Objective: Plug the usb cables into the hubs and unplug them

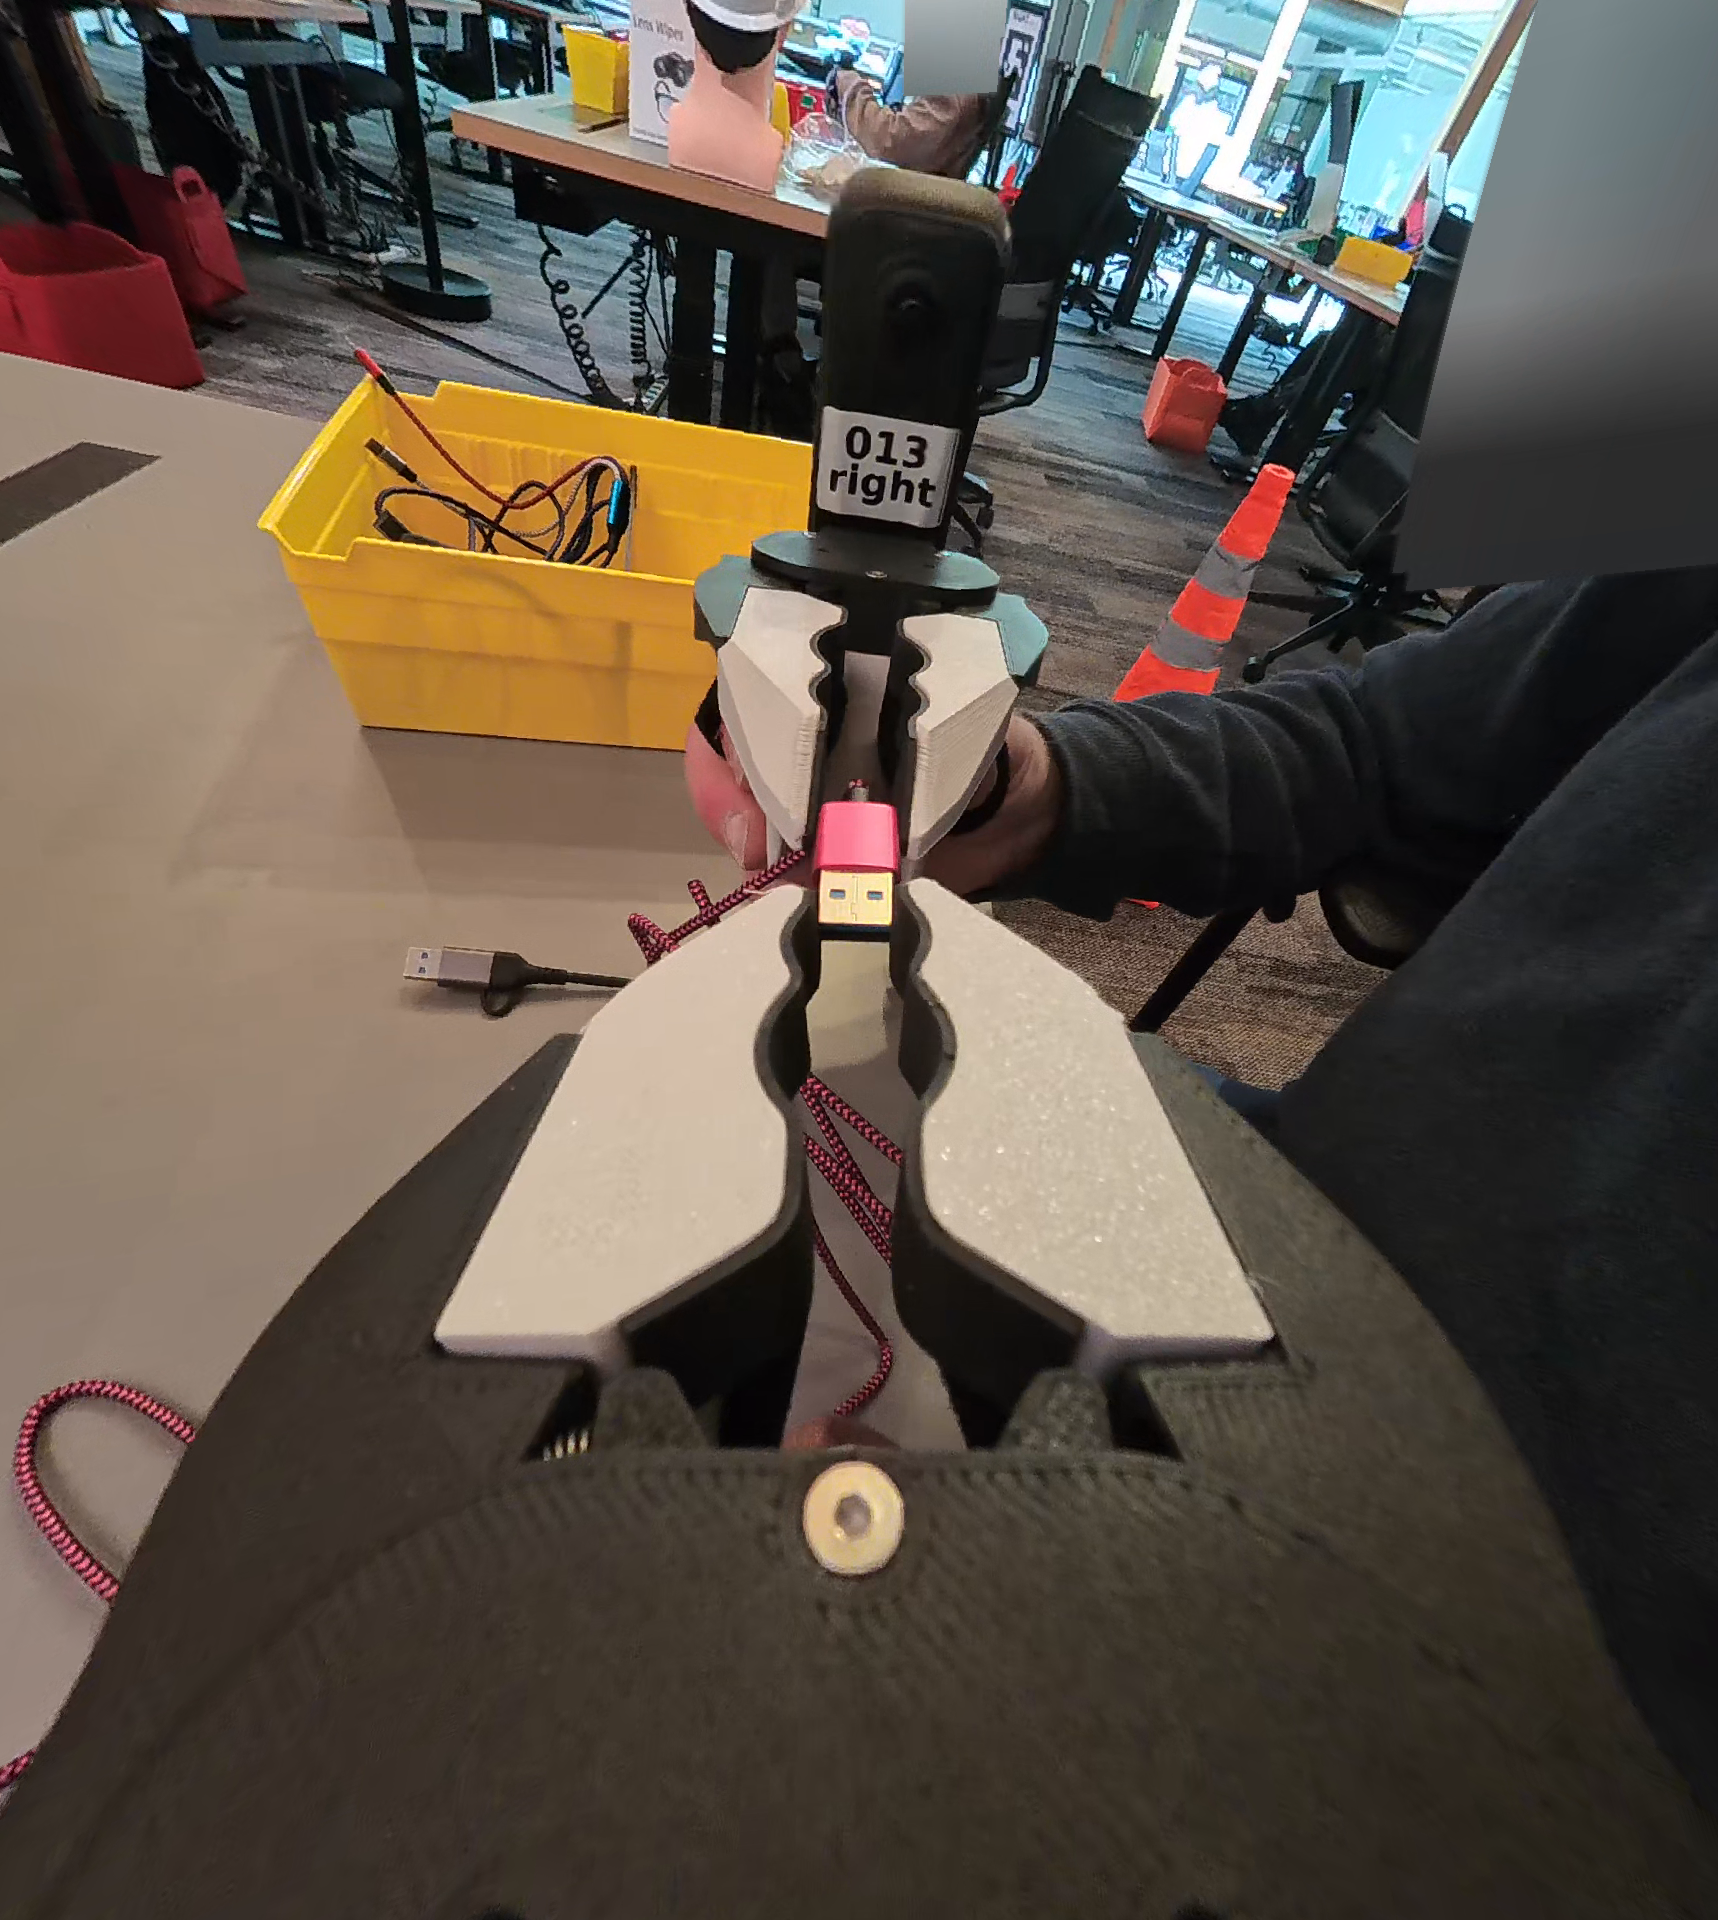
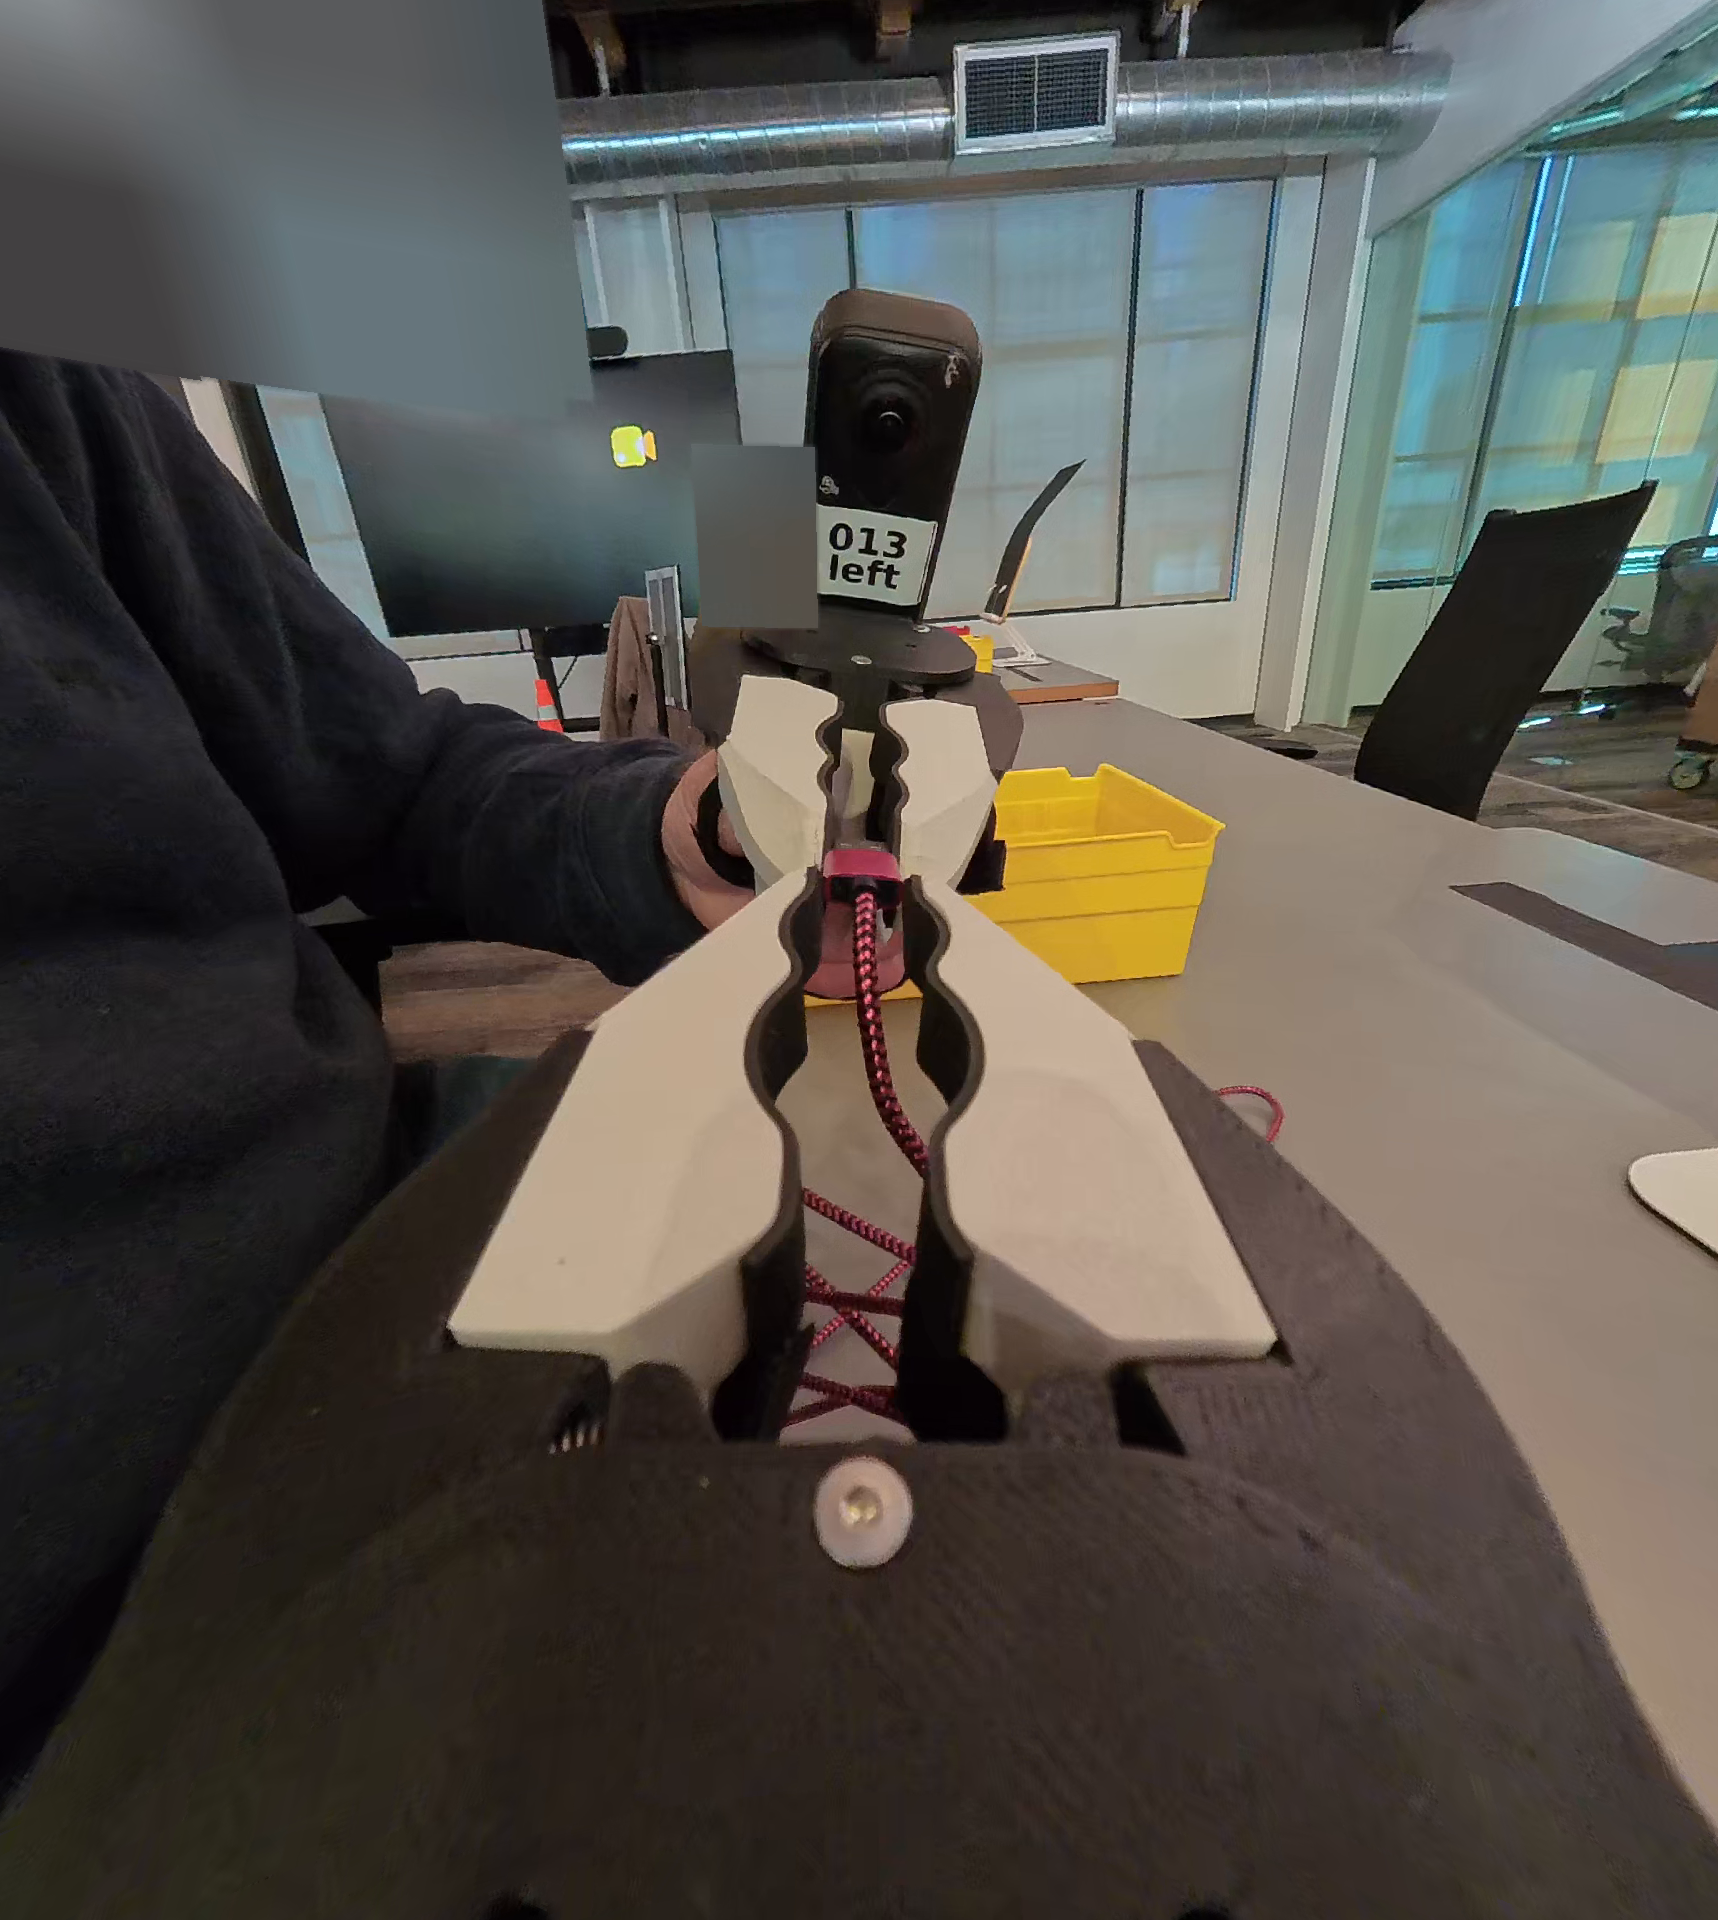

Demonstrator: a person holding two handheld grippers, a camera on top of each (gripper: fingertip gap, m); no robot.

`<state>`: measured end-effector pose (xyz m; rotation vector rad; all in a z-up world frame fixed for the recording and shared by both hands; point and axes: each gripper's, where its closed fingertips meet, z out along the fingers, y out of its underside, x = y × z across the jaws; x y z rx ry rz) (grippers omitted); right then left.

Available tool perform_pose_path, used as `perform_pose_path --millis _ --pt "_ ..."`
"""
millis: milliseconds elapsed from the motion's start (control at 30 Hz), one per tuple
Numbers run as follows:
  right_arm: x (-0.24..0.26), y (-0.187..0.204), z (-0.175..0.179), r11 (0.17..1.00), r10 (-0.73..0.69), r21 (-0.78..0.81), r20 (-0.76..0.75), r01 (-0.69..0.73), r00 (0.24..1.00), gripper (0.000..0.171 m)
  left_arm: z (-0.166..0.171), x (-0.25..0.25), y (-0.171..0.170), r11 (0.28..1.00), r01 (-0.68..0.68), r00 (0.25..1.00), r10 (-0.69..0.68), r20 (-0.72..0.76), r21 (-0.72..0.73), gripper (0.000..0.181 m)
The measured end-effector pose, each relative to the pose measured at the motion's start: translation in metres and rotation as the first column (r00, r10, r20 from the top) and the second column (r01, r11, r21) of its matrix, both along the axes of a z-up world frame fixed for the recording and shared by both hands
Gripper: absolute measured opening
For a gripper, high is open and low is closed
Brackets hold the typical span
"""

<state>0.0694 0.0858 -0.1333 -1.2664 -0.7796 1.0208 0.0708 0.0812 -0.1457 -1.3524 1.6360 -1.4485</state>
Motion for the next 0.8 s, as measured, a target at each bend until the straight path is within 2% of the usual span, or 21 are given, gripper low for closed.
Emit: perform_pose_path --millis 800 --pt "0.005 -0.0018 0.004 0.999 0.015 -0.034 -0.052 -0.017 0.999 0.012 0.0039 0.0002 0.0003 1.0 -0.014 1.0 0.013 0.018 0.027 0.012"
